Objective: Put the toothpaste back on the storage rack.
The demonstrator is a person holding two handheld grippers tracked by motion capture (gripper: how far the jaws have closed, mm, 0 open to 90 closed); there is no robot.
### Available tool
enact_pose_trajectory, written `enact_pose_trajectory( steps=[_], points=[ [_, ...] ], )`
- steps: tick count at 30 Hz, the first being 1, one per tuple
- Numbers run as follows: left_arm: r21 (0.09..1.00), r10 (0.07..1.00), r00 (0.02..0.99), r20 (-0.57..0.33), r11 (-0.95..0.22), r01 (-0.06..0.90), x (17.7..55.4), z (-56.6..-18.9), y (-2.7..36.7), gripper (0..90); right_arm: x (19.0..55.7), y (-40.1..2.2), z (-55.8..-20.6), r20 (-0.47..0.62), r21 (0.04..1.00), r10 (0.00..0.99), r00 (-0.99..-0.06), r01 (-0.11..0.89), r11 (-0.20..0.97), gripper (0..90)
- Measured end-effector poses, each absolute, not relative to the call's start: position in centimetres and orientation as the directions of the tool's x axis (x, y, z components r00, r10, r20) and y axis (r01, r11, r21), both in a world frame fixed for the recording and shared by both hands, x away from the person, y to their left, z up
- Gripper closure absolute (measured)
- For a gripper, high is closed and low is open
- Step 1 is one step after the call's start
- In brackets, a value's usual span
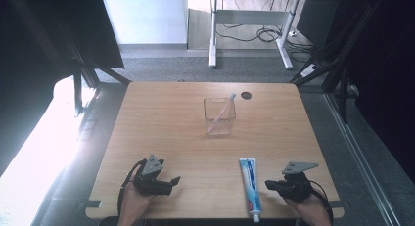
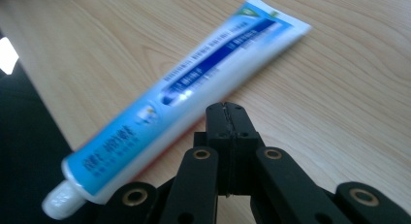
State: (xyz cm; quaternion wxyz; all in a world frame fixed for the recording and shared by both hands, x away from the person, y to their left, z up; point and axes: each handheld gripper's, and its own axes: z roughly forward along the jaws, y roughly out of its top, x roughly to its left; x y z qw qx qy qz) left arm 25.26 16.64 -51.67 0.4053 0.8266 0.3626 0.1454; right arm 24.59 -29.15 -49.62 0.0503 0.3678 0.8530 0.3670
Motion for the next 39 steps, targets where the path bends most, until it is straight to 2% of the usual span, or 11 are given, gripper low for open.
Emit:
enact_pose_trajectory(
  steps=[9,18,39],
  points=[
    [0.772,0.715,0.697,-0.055,-0.411,0.484,25.3,-51.8,16.6,13.3,24.0,-26.3,-48.9,0.197,0.682,0.588,-0.784,0.540,0.492,90.0],
    [0.772,0.715,0.697,-0.059,-0.410,0.486,25.3,-51.9,16.7,13.3,23.6,-23.4,-50.1,0.224,0.646,0.530,-0.818,0.532,0.547,90.0],
    [0.779,0.712,0.697,-0.087,-0.387,0.493,25.4,-51.8,16.8,13.3,23.8,-25.3,-50.0,0.195,0.617,0.563,-0.803,0.547,0.566,89.9]
  ],
)
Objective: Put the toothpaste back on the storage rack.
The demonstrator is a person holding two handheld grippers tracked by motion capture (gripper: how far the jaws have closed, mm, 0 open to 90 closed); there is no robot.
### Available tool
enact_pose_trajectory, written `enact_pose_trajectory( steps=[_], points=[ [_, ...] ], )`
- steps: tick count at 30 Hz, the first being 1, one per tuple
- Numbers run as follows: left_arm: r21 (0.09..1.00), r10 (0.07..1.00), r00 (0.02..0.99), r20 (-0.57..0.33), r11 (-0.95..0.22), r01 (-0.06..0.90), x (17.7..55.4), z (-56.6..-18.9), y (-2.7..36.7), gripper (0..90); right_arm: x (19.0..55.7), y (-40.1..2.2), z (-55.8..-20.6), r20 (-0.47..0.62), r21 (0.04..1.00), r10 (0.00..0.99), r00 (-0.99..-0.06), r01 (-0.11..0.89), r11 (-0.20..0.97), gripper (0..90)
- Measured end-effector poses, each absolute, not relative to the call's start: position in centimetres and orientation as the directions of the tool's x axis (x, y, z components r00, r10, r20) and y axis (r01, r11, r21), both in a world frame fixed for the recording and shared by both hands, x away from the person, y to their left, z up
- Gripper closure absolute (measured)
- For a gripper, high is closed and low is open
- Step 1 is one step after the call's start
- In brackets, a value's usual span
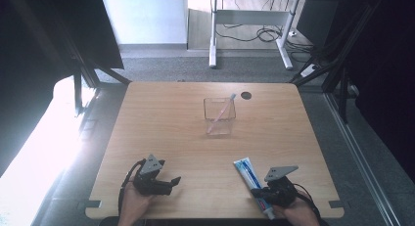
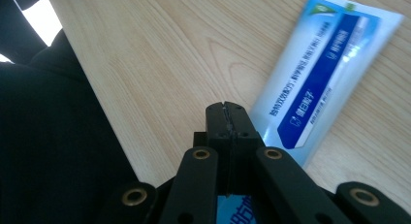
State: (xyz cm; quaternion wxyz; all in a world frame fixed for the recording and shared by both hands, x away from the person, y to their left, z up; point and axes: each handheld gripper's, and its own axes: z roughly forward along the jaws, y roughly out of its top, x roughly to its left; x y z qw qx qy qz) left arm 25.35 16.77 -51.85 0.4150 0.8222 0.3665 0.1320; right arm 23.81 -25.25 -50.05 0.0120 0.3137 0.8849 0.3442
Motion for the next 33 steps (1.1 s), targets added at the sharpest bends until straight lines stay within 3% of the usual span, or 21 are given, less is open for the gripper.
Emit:
enact_pose_trajectory(
  steps=[16,28,33],
  points=[
    [0.780,0.710,0.699,-0.088,-0.387,0.491,25.3,-51.8,16.7,13.3,24.1,-26.7,-49.2,0.157,0.589,0.590,-0.792,0.554,0.588,86.2],
    [0.780,0.709,0.700,-0.084,-0.391,0.489,25.4,-51.9,16.7,13.4,25.4,-26.7,-47.8,0.088,0.472,0.624,-0.777,0.584,0.661,64.3],
    [0.780,0.709,0.700,-0.089,-0.387,0.492,25.4,-51.9,16.7,13.4,25.9,-26.1,-48.1,0.089,0.436,0.628,-0.773,0.597,0.674,59.2]
  ],
)
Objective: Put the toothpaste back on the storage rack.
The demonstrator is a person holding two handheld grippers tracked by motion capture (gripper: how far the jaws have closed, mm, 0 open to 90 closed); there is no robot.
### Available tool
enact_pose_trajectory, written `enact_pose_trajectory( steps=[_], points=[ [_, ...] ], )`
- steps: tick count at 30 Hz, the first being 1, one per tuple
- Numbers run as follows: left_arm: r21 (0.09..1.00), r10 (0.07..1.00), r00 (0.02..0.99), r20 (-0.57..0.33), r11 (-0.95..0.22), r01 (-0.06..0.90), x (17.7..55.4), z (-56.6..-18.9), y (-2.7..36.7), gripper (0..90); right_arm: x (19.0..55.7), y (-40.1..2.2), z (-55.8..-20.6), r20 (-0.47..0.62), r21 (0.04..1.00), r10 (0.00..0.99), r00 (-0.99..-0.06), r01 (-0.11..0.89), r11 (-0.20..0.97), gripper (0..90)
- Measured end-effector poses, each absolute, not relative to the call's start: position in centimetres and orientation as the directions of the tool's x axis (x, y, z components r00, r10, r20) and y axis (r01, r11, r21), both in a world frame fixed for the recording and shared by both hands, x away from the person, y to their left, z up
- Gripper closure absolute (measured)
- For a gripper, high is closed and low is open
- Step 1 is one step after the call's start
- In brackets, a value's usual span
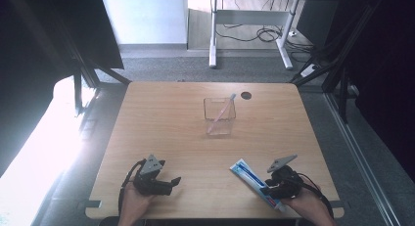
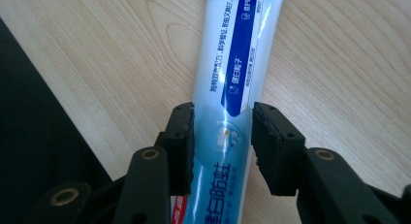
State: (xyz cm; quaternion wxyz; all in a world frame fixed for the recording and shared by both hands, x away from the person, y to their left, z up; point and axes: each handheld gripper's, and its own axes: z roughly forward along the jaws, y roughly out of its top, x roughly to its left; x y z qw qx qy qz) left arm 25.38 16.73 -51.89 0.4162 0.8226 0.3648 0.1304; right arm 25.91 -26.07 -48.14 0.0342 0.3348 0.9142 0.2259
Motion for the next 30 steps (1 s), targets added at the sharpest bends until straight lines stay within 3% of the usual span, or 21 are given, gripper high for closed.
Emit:
enact_pose_trajectory(
  steps=[15,21,25,30],
  points=[
    [0.775,0.704,0.704,-0.091,-0.394,0.494,25.4,-52.0,16.7,13.4,28.0,-22.9,-49.2,0.044,0.281,0.647,-0.761,0.631,0.723,47.3],
    [0.770,0.700,0.708,-0.092,-0.401,0.496,25.4,-52.1,16.6,13.4,28.7,-22.2,-49.8,0.050,0.226,0.652,-0.757,0.644,0.731,46.4],
    [0.770,0.700,0.709,-0.092,-0.401,0.496,25.4,-52.1,16.6,13.4,28.9,-21.8,-50.0,0.045,0.196,0.658,-0.751,0.653,0.732,49.7],
    [0.770,0.700,0.709,-0.092,-0.402,0.496,25.4,-52.1,16.6,13.4,28.8,-21.9,-49.4,0.043,0.205,0.653,-0.756,0.646,0.735,66.6]
  ],
)
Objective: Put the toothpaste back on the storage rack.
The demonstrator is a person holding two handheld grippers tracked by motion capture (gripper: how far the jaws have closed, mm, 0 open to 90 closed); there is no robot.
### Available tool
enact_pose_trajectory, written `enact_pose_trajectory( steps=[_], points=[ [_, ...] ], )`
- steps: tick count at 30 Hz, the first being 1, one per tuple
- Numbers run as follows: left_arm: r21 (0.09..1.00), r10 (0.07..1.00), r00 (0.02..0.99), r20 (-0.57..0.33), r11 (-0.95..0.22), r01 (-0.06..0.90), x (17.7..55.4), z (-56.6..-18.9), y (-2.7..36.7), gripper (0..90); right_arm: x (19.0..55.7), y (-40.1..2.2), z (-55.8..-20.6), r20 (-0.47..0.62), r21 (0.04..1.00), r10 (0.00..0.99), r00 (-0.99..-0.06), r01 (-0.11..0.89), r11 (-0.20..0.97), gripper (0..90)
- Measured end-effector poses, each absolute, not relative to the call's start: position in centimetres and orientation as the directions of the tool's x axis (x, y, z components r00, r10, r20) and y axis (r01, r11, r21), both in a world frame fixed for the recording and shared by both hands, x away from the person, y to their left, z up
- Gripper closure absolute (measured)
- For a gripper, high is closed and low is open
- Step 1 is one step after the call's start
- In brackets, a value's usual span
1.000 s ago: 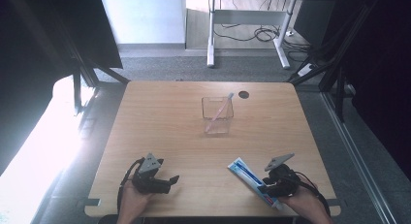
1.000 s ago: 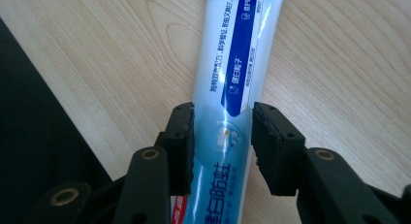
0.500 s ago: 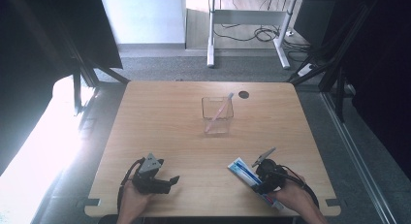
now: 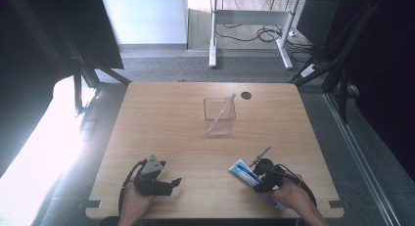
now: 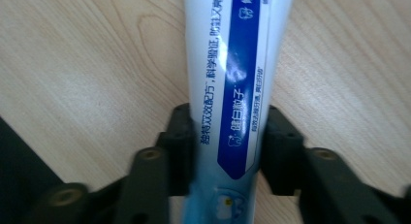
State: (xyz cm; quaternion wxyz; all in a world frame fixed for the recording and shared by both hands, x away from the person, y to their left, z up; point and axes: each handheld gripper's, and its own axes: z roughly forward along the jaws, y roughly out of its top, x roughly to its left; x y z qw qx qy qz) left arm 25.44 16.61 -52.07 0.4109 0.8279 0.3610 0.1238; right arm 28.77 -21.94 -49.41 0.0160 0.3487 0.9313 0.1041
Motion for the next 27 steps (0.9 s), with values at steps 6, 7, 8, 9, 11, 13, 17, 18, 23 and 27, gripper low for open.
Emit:
enact_pose_trajectory(
  steps=[6,7,8,9,11,13,17,18,23,27],
  points=[
    [0.766,0.697,0.712,-0.087,-0.410,0.495,25.4,-52.1,16.5,13.5,28.3,-22.0,-49.1,0.033,0.222,0.633,-0.774,0.623,0.750,71.7],
    [0.766,0.697,0.712,-0.088,-0.410,0.496,25.4,-52.1,16.5,13.4,28.3,-22.1,-49.1,0.041,0.228,0.630,-0.775,0.621,0.750,72.1],
    [0.766,0.696,0.712,-0.088,-0.410,0.496,25.4,-52.1,16.5,13.5,28.3,-22.2,-49.1,0.051,0.232,0.629,-0.775,0.622,0.748,72.3],
    [0.766,0.696,0.713,-0.088,-0.410,0.495,25.4,-52.1,16.5,13.4,28.2,-22.2,-49.1,0.059,0.237,0.631,-0.773,0.625,0.744,72.4],
    [0.766,0.696,0.713,-0.088,-0.411,0.495,25.4,-52.1,16.5,13.5,28.2,-22.2,-48.9,0.064,0.251,0.630,-0.774,0.623,0.741,72.6],
    [0.767,0.695,0.714,-0.086,-0.411,0.493,25.4,-52.1,16.5,13.5,28.2,-22.3,-48.7,0.064,0.265,0.626,-0.777,0.618,0.740,72.7],
    [0.768,0.694,0.715,-0.085,-0.412,0.491,25.4,-52.1,16.5,13.4,28.3,-22.4,-47.9,0.055,0.296,0.628,-0.777,0.613,0.733,72.7],
    [0.768,0.694,0.715,-0.085,-0.411,0.491,25.4,-52.1,16.5,13.5,28.3,-22.5,-47.7,0.054,0.305,0.630,-0.775,0.613,0.729,72.7],
    [0.765,0.691,0.718,-0.085,-0.416,0.491,25.4,-52.1,16.5,13.4,28.5,-23.0,-46.5,0.034,0.363,0.641,-0.767,0.607,0.707,72.7],
    [0.762,0.691,0.717,-0.087,-0.418,0.495,25.4,-52.2,16.4,13.4,28.8,-23.3,-45.6,0.032,0.404,0.650,-0.759,0.605,0.686,72.7]
  ],
)
